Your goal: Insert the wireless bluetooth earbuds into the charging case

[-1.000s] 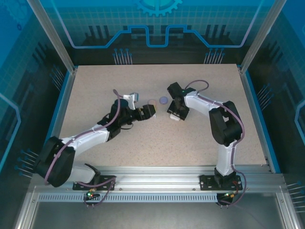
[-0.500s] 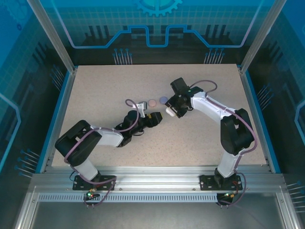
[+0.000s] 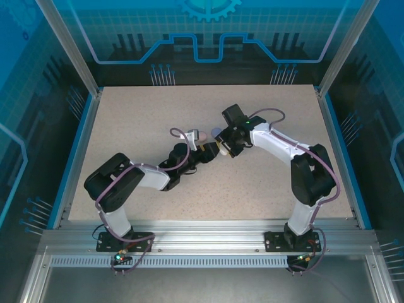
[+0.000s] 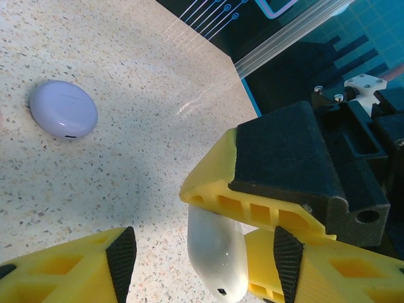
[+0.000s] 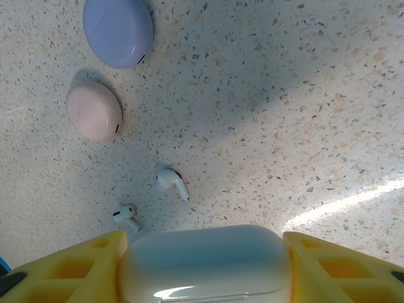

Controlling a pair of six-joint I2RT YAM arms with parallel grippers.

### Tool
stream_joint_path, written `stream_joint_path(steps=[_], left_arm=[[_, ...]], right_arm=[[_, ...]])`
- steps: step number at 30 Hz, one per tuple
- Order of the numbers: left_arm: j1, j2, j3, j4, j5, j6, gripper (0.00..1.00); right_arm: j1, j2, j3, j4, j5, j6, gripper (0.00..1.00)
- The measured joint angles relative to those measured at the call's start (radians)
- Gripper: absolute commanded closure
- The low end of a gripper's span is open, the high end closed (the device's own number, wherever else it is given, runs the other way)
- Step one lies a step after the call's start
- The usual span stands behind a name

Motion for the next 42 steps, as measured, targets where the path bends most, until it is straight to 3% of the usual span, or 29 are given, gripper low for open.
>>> stream_joint_path(steps=[21,37,42], left_arm=[[-0.012,-0.033,-0.108,0.073,-0.05,-0.072,0.33],[-0.033,-0.002,-0.053,0.078,-0.029,-0.072,0.34],[-0.037,0.014,-0.04,0.078,-0.029,-0.071,0.42]], right_arm=[[0.005,0.002,0.0,0.032,-0.006,0.027,0.63],[0.013,0.015,0.012,0.046,-0.024,0.027,0.63],[0.013,0.019,0.012,0.051,-0.028,0.027,0.64]])
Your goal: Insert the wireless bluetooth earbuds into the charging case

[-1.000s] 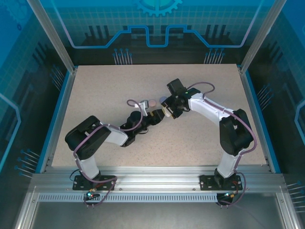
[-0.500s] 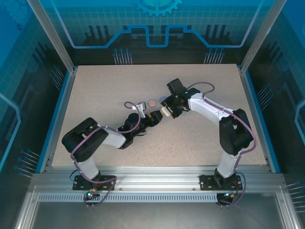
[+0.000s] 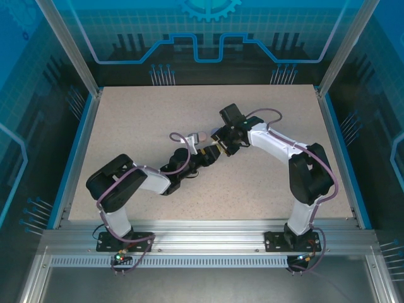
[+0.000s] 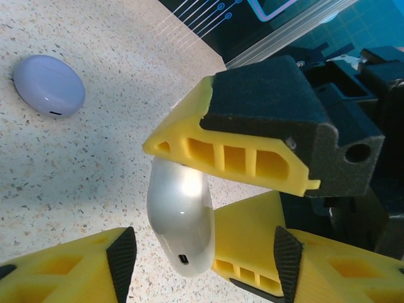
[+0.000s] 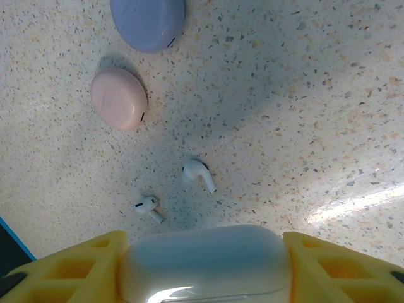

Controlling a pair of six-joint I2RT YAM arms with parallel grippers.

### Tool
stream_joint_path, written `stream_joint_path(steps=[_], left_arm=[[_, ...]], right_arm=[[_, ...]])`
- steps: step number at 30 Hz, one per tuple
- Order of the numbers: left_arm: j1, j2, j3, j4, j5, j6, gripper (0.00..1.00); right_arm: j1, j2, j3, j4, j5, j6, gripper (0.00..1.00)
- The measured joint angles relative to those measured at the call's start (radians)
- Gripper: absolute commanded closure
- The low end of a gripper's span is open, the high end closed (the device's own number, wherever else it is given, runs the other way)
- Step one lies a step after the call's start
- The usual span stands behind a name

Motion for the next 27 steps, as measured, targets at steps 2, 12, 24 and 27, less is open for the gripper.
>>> stream_joint_path(steps=[2,12,24,27], left_arm=[[0.0,0.014,0.007,0.0,0.0,0.0,0.46],[-0.001,0.049,0.046,0.0,0.003,0.002,0.57],[-0.001,0.065,0.047,0.0,-0.001,-0.002,0.74],[0.0,0.065,0.047,0.0,-0.001,0.0,0.69]], right_arm=[[0.0,0.0,0.0,0.0,0.0,0.0,0.63],[0.0,0.0,0.0,0.008,-0.003,0.0,0.64],[0.002,0.0,0.0,0.022,-0.002,0.0,0.64],[0.002,0.0,0.0,0.022,-0.001,0.0,0.64]])
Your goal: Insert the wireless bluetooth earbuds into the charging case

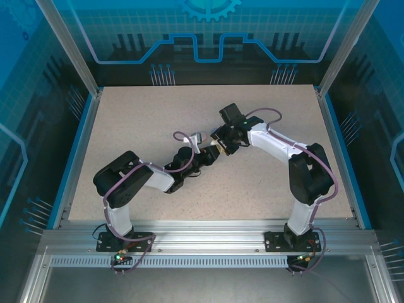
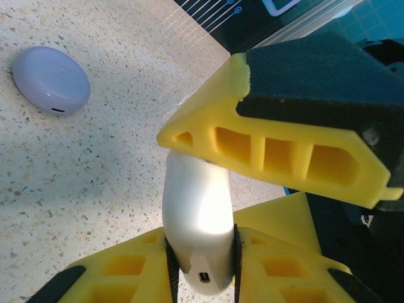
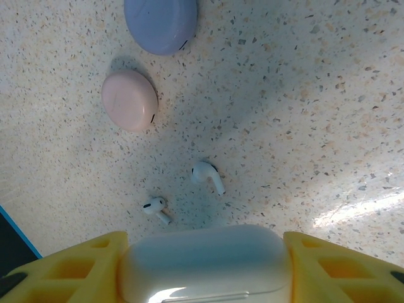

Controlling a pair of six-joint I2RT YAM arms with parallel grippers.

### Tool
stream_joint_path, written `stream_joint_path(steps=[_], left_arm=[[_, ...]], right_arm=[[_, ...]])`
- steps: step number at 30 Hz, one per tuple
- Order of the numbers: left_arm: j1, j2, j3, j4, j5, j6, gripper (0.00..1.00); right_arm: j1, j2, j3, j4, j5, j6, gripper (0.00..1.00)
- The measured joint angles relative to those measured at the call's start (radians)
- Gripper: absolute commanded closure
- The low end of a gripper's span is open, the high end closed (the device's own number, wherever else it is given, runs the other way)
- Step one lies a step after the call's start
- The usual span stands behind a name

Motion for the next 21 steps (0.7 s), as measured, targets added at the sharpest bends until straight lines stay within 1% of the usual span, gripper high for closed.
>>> stream_joint_path(steps=[3,7,15,20,21], left_arm=[[0.0,0.0,0.0,0.0,0.0,0.001,0.65],[0.0,0.003,0.008,-0.003,0.0,0.003,0.67],[0.0,0.015,0.018,0.0,-0.006,0.003,0.66],[0.001,0.018,0.02,0.0,-0.009,0.0,0.72],[0.001,0.018,0.021,0.0,-0.009,-0.001,0.76]], right_arm=[[0.001,0.0,0.0,0.0,-0.002,0.0,0.64],[0.003,0.0,0.0,0.001,-0.002,0.0,0.64],[0.004,0.0,0.0,0.002,-0.002,0.0,0.64],[0.004,0.0,0.0,0.005,-0.002,0.0,0.64],[0.004,0.0,0.0,0.006,-0.001,0.001,0.64]])
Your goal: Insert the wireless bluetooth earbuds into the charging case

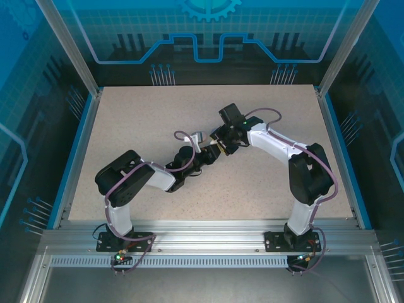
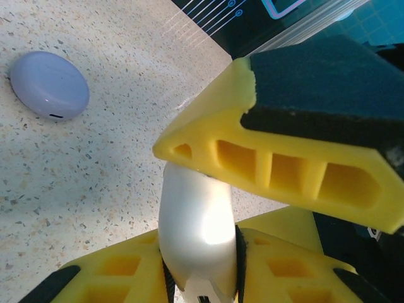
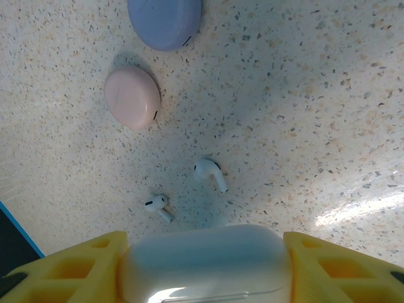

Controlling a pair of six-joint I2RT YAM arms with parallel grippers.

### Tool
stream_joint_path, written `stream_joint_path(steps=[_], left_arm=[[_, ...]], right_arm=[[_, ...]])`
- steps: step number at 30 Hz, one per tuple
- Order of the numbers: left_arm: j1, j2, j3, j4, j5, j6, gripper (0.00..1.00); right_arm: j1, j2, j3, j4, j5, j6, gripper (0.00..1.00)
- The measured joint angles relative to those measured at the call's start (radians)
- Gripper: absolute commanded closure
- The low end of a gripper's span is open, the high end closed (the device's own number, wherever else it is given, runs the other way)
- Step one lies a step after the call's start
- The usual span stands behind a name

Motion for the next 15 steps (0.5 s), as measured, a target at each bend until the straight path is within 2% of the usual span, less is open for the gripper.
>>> stream_joint_path(steps=[8,10,12,15], left_arm=[[0.005,0.005,0.001,0.023,-0.006,-0.008,0.99],[0.005,0.005,0.001,0.026,-0.005,-0.008,1.0],[0.005,0.005,0.001,0.029,0.001,-0.008,1.0],[0.006,0.0,0.001,0.023,0.021,-0.007,1.0]], right_arm=[[-0.001,-0.006,-0.001,0.017,0.004,0.002,0.61],[-0.001,-0.01,-0.005,0.021,0.005,0.002,0.51],[-0.002,-0.016,-0.01,0.023,0.007,0.003,0.34],[-0.009,-0.028,-0.014,0.022,-0.001,-0.007,0.26]])
